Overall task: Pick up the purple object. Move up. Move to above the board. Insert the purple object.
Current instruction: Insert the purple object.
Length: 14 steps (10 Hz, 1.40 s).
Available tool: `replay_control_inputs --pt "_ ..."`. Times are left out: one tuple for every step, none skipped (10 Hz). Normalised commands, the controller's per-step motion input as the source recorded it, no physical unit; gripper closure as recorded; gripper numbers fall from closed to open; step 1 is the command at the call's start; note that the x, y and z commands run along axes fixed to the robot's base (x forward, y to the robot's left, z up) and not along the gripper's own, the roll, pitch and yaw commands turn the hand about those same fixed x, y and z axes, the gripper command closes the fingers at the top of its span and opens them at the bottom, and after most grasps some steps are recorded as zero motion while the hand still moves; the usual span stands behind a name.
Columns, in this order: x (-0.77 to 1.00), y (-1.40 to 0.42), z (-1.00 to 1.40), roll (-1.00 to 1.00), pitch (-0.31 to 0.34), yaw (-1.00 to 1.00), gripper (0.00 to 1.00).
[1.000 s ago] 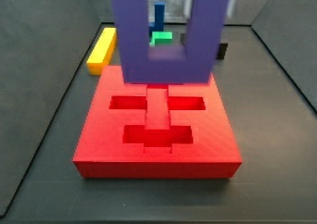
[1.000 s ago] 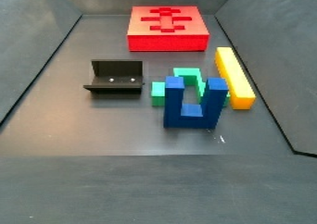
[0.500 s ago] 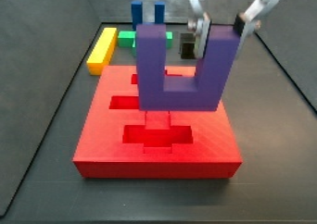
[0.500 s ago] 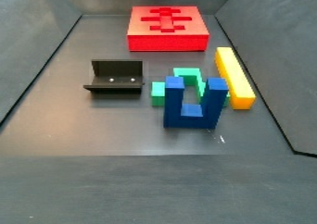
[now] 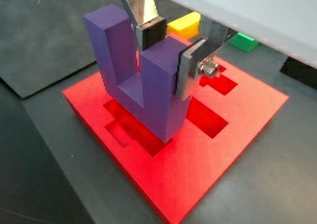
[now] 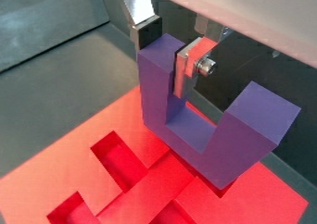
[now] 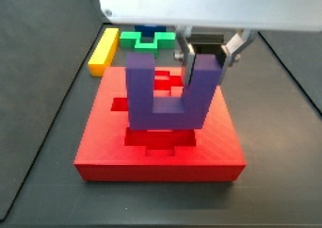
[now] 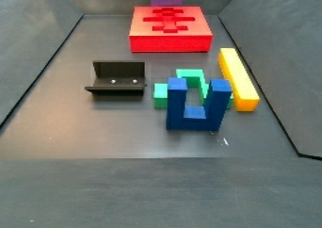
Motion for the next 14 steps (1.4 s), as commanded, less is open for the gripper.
replay_control_inputs --pt "0.0 -0.12 -0.21 0.0 0.0 0.0 1.0" --pt "-0.12 -0.19 -0.22 -0.01 -0.036 -0.05 1.0" --pt "-0.11 -0.14 -0.16 -0.1 -0.13 -0.05 1.0" --pt "-0.1 -0.08 -0.12 -0.1 -0.133 -0.01 1.0" --pt "-0.04 -0.07 -0.14 -0.02 -0.08 -0.04 1.0" --pt "0.0 -0.04 -0.07 0.01 -0.003 -0.25 1.0" --pt "0.0 0.0 -0.03 0.01 0.0 -0.32 1.0" --pt "0.0 0.0 -0.01 0.0 0.0 -0.31 1.0" --pt "0.0 0.0 0.0 0.01 0.004 -0.25 1.0" --pt "0.0 0.0 0.0 0.0 0.0 -0.11 1.0" --pt "0.0 0.0 0.0 0.0 0.01 -0.03 1.0" --pt "0.11 -0.05 -0.11 0.01 0.0 0.0 1.0" --pt "0.15 0.0 -0.1 0.0 0.0 0.0 1.0" --pt "0.13 0.0 -0.11 0.0 0.0 0.0 1.0"
